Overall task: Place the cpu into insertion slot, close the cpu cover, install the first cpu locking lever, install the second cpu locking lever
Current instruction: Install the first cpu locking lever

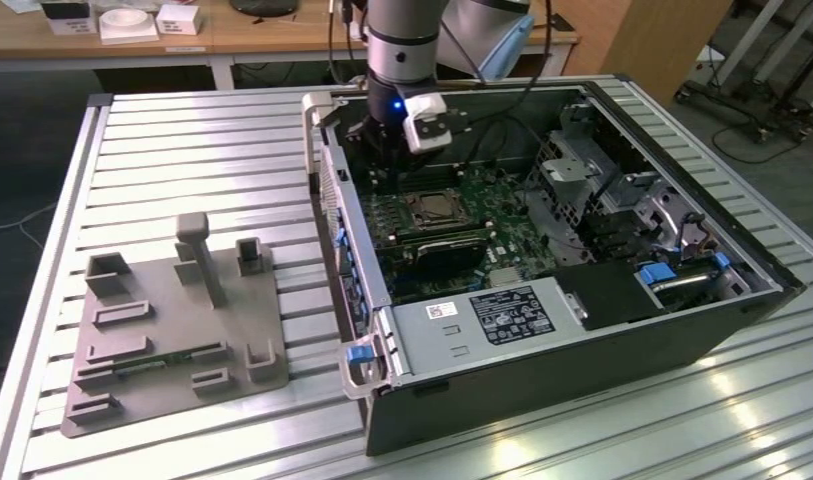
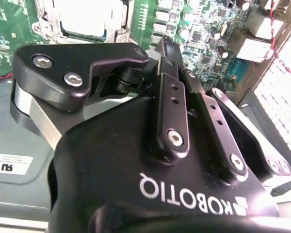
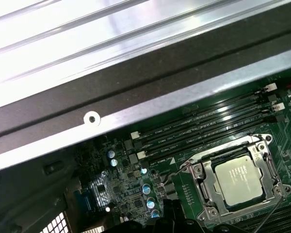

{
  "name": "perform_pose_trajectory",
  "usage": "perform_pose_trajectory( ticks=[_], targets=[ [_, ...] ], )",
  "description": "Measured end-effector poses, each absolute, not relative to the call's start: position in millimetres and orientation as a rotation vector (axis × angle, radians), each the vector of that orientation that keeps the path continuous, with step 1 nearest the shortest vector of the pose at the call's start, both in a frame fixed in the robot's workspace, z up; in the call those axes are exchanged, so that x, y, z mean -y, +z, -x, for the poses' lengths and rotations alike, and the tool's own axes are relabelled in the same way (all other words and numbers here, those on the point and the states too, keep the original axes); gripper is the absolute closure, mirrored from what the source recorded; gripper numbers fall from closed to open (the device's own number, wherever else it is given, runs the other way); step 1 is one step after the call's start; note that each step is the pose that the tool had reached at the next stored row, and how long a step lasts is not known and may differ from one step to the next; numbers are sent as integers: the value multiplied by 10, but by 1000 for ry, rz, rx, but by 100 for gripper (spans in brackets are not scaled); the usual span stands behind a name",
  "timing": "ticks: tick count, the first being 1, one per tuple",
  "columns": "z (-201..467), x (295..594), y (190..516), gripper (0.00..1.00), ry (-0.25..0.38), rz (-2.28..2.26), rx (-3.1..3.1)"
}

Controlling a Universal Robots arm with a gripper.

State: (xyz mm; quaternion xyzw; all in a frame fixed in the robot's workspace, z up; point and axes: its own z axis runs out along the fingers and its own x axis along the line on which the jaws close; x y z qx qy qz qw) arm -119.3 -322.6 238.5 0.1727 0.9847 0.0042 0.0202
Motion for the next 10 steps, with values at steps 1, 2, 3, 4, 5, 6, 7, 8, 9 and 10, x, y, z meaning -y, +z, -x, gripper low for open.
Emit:
perform_pose_trajectory(
  ticks=[1, 2, 3, 4, 5, 6, 7, 8, 9, 10],
  targets=[
    [1199, 3222, 2385, 90, 13, -533, -3055],
    [1202, 3220, 2384, 90, 13, -527, -3056],
    [1202, 3219, 2385, 90, 13, -520, -3057],
    [1202, 3218, 2385, 90, 14, -511, -3059],
    [1202, 3218, 2389, 90, 13, -503, -3060],
    [1202, 3217, 2394, 90, 14, -495, -3061],
    [1202, 3217, 2402, 90, 14, -491, -3062],
    [1202, 3217, 2413, 90, 14, -488, -3063],
    [1202, 3216, 2425, 90, 14, -486, -3063],
    [1202, 3216, 2436, 90, 14, -484, -3063]
  ],
)
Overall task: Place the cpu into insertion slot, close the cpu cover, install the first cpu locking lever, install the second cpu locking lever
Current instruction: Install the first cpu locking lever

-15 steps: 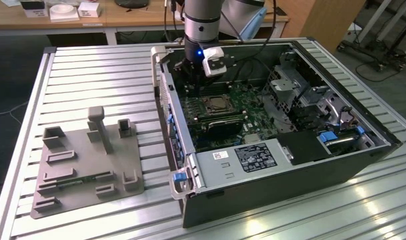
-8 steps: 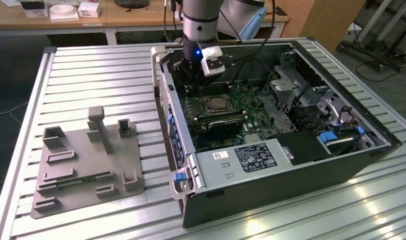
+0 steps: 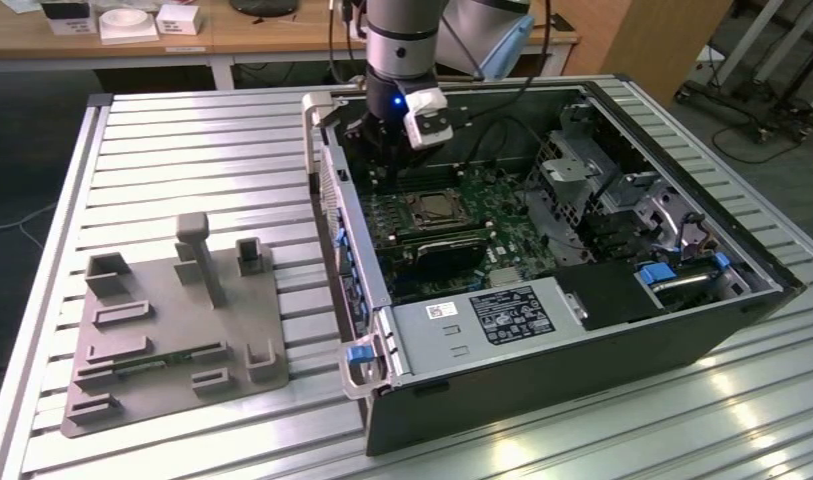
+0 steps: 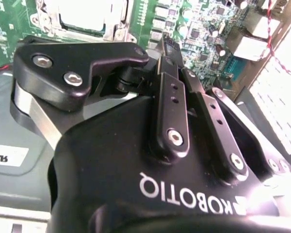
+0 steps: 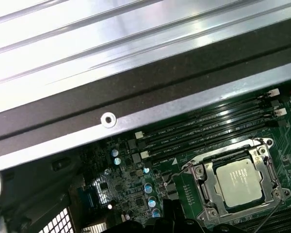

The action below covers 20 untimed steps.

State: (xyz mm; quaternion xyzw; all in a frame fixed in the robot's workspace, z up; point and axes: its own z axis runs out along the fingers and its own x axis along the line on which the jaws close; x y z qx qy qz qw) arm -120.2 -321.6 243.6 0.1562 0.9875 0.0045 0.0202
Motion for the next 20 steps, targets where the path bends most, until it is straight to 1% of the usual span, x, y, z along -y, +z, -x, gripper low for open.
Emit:
perform_pose_trajectory(
  ticks=[5, 13, 20],
  targets=[
    [1202, 3213, 2452, 90, 15, -445, -3069],
    [1203, 3212, 2453, 90, 19, -245, -3092],
    [1203, 3212, 2453, 90, 19, -236, -3093]
  ],
)
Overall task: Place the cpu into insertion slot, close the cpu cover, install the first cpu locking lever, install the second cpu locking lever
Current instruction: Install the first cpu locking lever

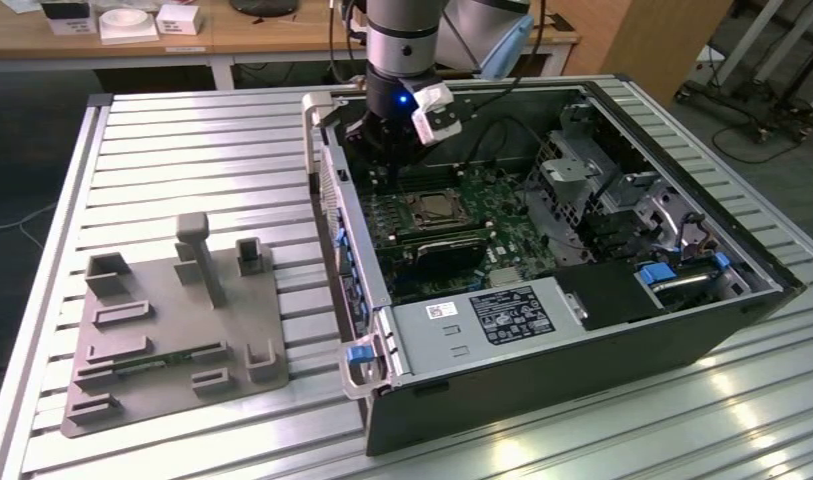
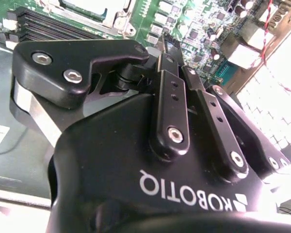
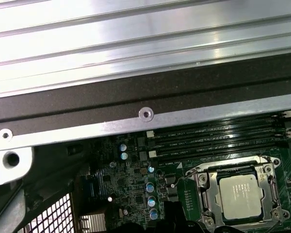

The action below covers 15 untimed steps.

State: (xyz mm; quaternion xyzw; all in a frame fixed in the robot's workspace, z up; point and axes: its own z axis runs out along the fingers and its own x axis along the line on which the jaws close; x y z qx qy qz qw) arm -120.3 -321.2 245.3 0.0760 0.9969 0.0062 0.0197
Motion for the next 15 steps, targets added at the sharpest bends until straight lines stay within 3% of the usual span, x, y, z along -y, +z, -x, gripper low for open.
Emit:
perform_pose_trajectory(
  ticks=[15],
  targets=[
    [1203, 3212, 2453, 90, 21, -122, -3100]
  ],
)
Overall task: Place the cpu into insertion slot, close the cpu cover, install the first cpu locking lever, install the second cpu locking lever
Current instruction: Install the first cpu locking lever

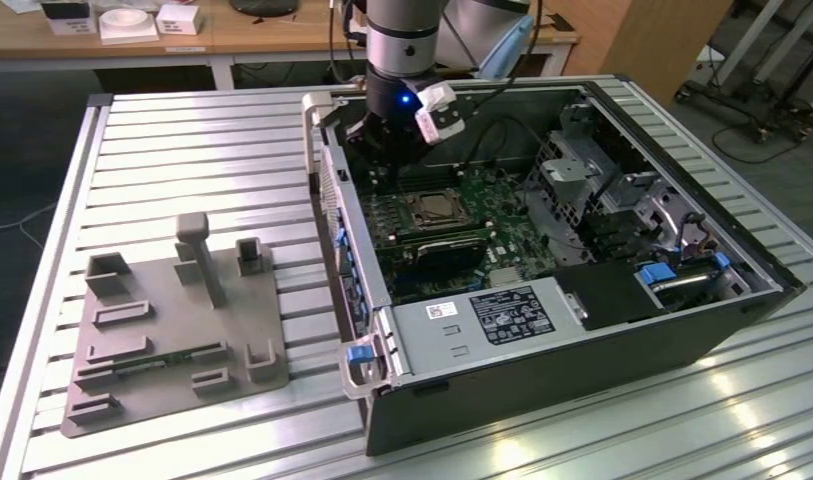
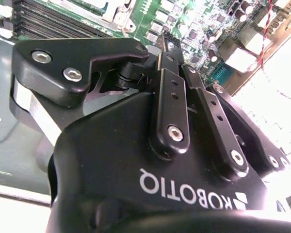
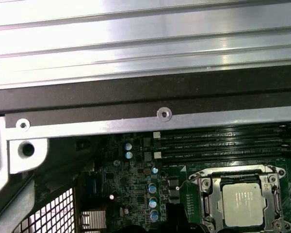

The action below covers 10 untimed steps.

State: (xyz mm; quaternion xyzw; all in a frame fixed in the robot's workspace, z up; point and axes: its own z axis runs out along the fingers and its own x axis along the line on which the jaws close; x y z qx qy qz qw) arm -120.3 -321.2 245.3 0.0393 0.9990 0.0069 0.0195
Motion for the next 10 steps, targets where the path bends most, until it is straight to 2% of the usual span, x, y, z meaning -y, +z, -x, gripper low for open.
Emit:
perform_pose_trajectory(
  ticks=[10],
  targets=[
    [1204, 3212, 2493, 90, 21, -114, -3101]
  ],
)
